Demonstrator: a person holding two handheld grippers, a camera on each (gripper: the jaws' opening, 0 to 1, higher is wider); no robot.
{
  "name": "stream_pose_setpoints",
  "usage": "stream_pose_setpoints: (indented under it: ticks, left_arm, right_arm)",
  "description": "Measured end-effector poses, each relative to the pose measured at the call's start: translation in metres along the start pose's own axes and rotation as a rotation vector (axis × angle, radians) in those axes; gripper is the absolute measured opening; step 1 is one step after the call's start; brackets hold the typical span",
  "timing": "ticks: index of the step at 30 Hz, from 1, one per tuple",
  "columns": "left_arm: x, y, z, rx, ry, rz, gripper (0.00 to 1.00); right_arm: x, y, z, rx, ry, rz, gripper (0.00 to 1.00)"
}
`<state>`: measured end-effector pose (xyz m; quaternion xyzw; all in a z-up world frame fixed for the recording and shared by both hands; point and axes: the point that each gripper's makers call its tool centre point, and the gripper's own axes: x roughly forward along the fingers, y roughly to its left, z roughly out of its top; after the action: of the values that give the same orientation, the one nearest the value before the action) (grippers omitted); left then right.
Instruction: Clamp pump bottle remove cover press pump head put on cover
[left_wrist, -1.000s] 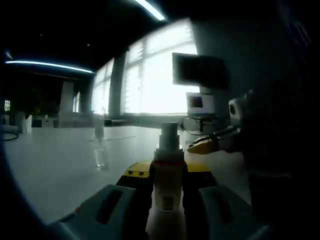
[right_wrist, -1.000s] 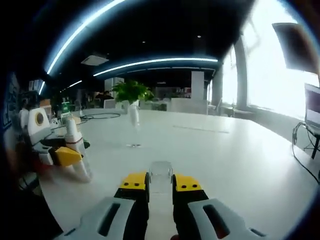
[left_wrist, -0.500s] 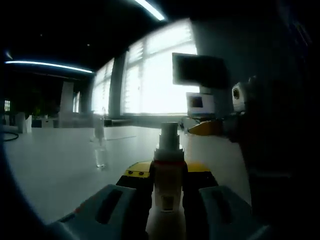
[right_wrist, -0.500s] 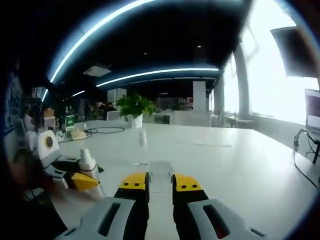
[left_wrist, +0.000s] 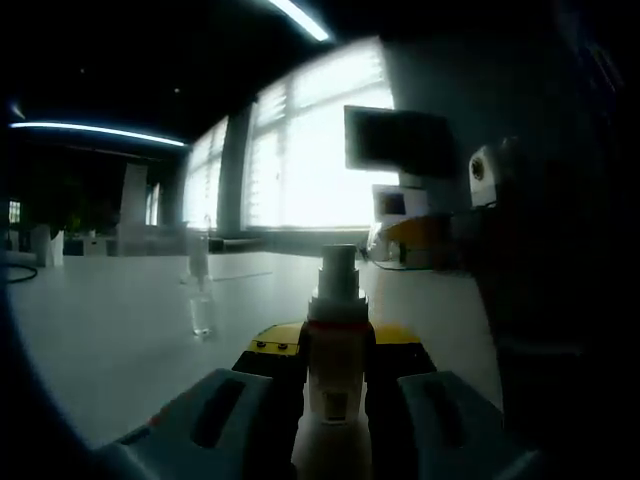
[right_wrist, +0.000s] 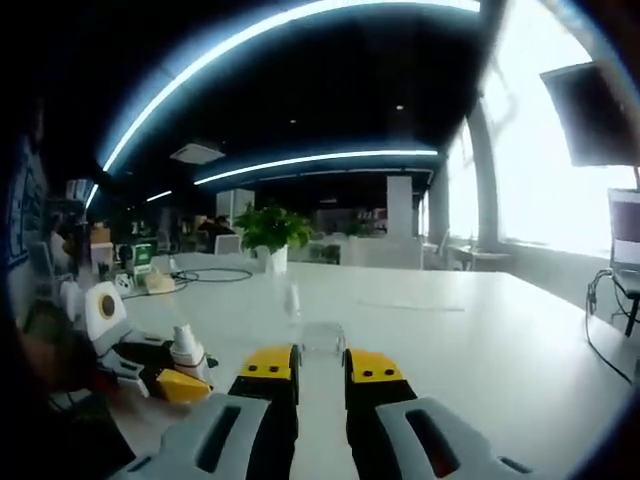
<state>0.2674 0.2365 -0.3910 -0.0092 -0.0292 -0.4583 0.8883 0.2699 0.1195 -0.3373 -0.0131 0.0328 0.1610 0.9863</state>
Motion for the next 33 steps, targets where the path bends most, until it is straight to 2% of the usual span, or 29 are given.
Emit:
stream_pose_setpoints:
  ticks: [7,9,15,28,33]
  left_arm:
    - [0.0,0.0,0.0,-0.001,0.0,0.0,0.13]
    - [0.0,0.001,0.0,-0.001,0.0,0.0,0.13]
    - [0.0,0.0,0.0,-0.001,0.0,0.0,0.13]
    - [0.0,0.0,0.0,-0.001,0.0,-0.002,0.13]
    - [0.0,0.0,0.0,0.0,0.0,-0.002,0.13]
  right_arm:
    - [-0.002,0.005,0.01,-0.023,-0.03,0.004,0.13]
    - [-0.002,0.008,0.016,-0.045,-0.068,0.019,0.13]
    - [0.002,0.013,0.016,-0.028,-0.07,0.053,0.13]
    - [0.002,0.048,0.029,-0.025,-0.084,0.139,0.13]
    - [0.002,0.063,0.029,-0.072,-0.091,0.159,0.13]
